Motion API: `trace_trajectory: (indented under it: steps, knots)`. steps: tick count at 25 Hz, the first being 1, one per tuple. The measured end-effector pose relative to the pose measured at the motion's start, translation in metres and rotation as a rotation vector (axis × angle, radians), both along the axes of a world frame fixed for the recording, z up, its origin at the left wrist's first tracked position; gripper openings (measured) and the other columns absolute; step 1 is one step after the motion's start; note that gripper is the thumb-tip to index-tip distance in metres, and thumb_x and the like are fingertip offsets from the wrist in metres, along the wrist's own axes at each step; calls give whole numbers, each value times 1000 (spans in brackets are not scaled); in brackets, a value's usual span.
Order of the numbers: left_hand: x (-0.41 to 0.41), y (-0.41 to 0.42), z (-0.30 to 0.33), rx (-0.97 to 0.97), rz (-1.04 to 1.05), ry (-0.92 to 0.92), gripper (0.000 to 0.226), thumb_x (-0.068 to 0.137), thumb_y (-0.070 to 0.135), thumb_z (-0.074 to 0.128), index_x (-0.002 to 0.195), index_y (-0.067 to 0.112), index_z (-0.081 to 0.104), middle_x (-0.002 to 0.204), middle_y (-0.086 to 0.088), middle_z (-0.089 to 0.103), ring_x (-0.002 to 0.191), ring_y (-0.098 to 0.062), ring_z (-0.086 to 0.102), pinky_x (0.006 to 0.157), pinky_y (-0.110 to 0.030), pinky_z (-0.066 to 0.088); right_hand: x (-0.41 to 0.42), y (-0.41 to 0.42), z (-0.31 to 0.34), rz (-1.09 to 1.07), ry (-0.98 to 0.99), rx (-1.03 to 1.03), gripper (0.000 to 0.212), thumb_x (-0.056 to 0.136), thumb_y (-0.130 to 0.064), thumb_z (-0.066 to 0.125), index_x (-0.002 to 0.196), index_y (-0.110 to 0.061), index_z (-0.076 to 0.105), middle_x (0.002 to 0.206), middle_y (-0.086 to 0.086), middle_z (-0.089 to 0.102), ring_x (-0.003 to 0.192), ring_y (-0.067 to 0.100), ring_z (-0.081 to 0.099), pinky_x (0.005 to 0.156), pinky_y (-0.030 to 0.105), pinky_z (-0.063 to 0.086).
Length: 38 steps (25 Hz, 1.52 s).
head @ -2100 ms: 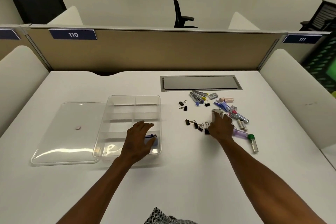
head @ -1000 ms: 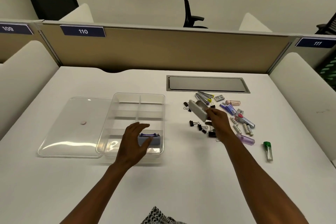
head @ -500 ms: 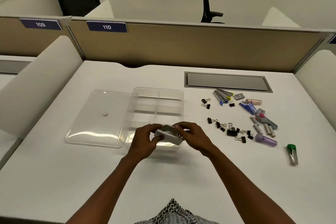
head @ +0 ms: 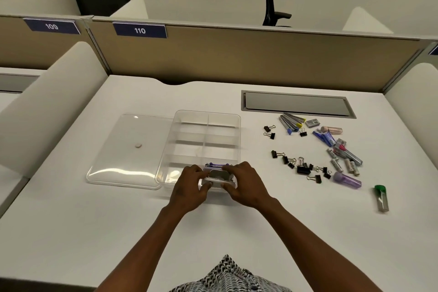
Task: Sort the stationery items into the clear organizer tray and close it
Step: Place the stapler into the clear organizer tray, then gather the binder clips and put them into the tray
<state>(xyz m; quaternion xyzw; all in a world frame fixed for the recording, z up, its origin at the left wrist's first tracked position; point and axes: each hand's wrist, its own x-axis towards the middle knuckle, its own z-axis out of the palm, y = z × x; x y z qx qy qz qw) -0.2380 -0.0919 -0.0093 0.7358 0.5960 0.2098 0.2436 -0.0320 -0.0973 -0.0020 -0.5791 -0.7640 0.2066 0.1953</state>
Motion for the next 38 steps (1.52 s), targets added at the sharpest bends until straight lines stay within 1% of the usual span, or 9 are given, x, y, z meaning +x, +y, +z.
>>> trace_trajectory:
  steps: [6,11,16,21,25,28,30,35,38]
  knots:
    - [0,5,2,-76,111,-20,30,78,31,72,108,28,71,103,3,64,99,-17,60,88,-32,51,-9,4,3,-59,-66,-5,33,79,-46,69,103,-24,64,95,-3,70,98,19,52,78,33,46]
    - [-1,7,1,-78,106,30,22,80,35,69,101,30,71,102,2,66,101,-18,58,88,-31,49,-10,1,0,5,-199,83,21,87,-41,60,91,-25,72,92,-5,73,98,23,53,77,34,43]
    - [2,2,0,127,61,34,23,79,29,72,101,24,73,99,5,71,102,-20,58,86,-34,50,-6,-12,-14,-40,-159,268,26,90,-42,60,101,-22,73,104,-5,73,104,22,56,81,35,46]
    - [4,-1,-6,178,45,31,35,80,25,73,116,22,68,120,1,62,117,-21,51,95,-37,48,4,-25,-25,-59,-45,310,31,92,-43,60,117,-26,67,119,-5,68,117,19,55,92,32,47]
    - [7,1,-3,223,24,-24,31,81,25,73,112,22,69,118,3,62,117,-19,51,95,-35,49,42,-26,-27,-458,163,326,27,88,-28,67,113,-20,70,116,0,69,114,20,58,96,31,47]
    - [17,0,4,258,-7,-87,31,81,25,69,111,23,69,115,7,60,116,-14,49,94,-30,47,97,-27,-30,-837,123,184,39,85,-12,67,124,-11,65,128,12,62,125,32,52,105,40,42]
    - [31,-1,9,267,-46,-122,30,79,21,70,109,25,69,113,8,59,116,-12,48,94,-26,45,131,-32,-32,-986,64,47,49,87,-10,64,135,-9,56,141,14,52,133,34,42,110,42,37]
    - [80,-1,18,255,-154,-177,23,82,22,69,106,23,71,116,8,59,119,-10,49,92,-28,49,172,-40,-42,-916,-145,-154,43,93,-16,58,136,-11,55,145,12,50,133,33,41,107,42,39]
    - [111,-2,21,276,-230,-162,21,85,24,68,106,25,70,116,8,60,121,-9,46,99,-24,41,176,-41,-44,-908,-68,-82,29,92,-15,62,120,-12,68,128,10,63,124,31,51,99,40,46]
